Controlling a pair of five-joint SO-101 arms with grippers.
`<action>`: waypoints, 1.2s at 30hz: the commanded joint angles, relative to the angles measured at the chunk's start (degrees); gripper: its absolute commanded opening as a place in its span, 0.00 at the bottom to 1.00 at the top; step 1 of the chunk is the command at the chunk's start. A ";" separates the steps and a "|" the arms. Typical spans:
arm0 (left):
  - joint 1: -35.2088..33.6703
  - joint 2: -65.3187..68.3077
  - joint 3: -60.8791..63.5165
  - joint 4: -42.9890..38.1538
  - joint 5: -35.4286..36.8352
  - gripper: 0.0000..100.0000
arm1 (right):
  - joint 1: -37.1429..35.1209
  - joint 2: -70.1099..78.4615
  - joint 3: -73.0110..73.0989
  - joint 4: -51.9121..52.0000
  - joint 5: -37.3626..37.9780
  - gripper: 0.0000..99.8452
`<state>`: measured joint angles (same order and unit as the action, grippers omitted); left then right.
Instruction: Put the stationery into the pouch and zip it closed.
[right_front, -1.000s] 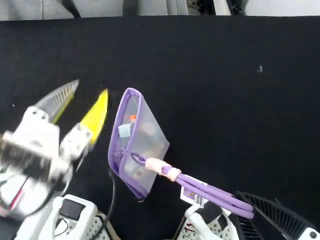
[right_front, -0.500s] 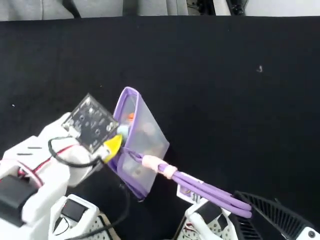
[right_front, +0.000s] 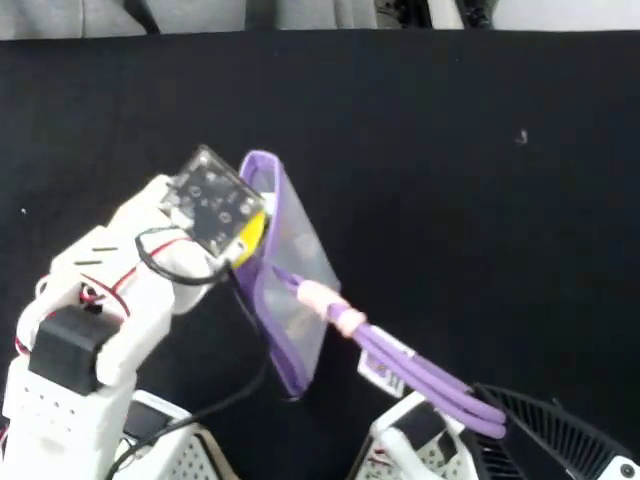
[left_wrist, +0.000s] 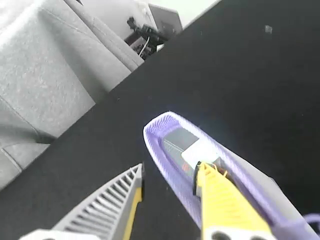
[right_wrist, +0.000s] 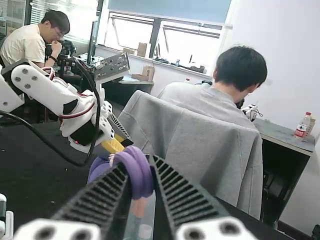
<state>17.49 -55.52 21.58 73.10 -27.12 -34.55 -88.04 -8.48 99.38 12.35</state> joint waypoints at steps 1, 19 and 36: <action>-2.42 0.79 0.92 -4.66 -0.88 0.18 | 0.97 0.40 0.48 1.76 0.44 0.01; -9.89 10.64 -28.44 2.73 9.32 0.18 | 0.97 0.40 1.98 1.67 0.53 0.01; -4.18 -17.05 -30.11 27.78 9.05 0.19 | 0.97 1.71 3.30 -3.87 2.02 0.01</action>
<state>9.41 -65.98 -11.12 100.62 -18.24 -34.55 -88.04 -6.81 99.03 13.76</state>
